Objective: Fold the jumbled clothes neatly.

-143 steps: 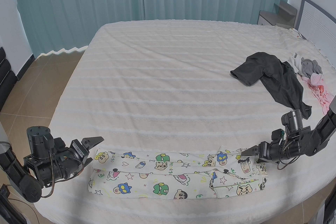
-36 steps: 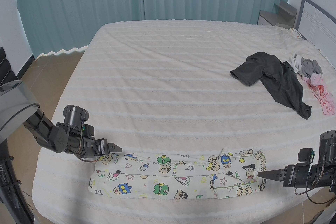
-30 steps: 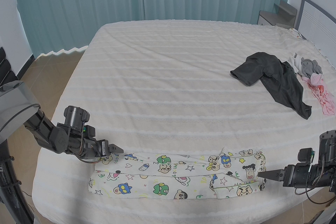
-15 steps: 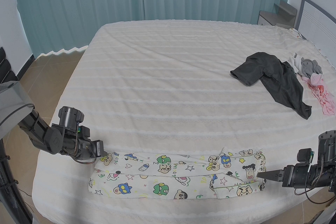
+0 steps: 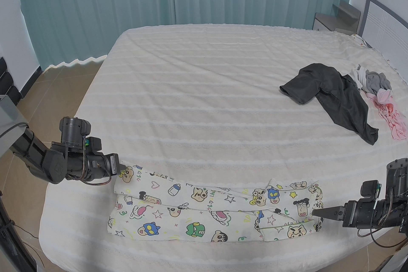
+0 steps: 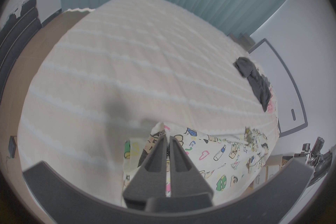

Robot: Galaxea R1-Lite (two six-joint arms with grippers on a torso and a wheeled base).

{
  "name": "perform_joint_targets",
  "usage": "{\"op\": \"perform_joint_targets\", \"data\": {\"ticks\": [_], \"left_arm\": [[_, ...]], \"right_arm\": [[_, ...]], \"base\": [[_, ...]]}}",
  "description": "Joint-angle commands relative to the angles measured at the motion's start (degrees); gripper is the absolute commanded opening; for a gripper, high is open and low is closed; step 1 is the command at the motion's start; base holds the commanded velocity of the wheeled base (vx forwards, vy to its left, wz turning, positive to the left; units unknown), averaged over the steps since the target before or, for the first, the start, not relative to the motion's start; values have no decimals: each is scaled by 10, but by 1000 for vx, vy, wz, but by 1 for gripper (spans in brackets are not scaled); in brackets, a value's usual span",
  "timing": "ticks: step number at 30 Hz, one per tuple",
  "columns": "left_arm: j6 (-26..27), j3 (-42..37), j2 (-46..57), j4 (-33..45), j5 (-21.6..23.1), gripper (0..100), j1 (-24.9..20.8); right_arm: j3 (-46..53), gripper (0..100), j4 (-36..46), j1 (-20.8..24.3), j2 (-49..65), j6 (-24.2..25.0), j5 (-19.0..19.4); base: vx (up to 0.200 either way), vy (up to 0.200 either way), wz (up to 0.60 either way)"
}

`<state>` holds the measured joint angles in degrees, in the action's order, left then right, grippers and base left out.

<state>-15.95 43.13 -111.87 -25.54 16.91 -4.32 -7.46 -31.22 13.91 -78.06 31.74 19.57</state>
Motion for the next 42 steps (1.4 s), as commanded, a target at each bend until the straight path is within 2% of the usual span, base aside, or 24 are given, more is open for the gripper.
{"op": "perform_joint_targets", "data": {"ticks": [1, 3, 4, 5, 10, 13, 22, 27, 39, 42], "left_arm": [[-2, -8, 16, -23, 1, 0, 4], [-2, -28, 12, -74, 3, 0, 4], [-2, -28, 12, -74, 3, 0, 4], [-1, -44, 10, -116, 4, 0, 4], [-1, -74, -4, -224, 3, 0, 4], [0, -87, -9, -265, 4, 0, 4], [36, -112, -6, -290, 6, 0, 9], [74, -150, 2, -305, 36, 0, 22], [88, -206, 2, -305, 47, 0, 34], [132, -223, -4, -300, 47, 0, 39]], "right_arm": [[0, 100, -1, 0, -1, 0, 0], [0, 100, -1, 0, -1, 0, 0], [0, 100, -1, 0, -1, 0, 0], [0, 100, -1, 0, -1, 0, 0], [-1, 100, -1, 0, -1, 0, 0], [-1, 100, 0, 0, 0, 0, 0], [-1, 100, 0, 0, -1, 0, -1], [-1, 100, -1, 0, -1, 1, -1], [-1, 100, 0, 1, 1, 2, -1], [-1, 100, 0, 1, 2, 2, -1]], "base": [[0, 0, 0], [0, 0, 0], [0, 0, 0], [0, 0, 0], [0, 0, 0], [0, 0, 0], [0, 0, 0], [0, 0, 0], [0, 0, 0], [0, 0, 0]]}}
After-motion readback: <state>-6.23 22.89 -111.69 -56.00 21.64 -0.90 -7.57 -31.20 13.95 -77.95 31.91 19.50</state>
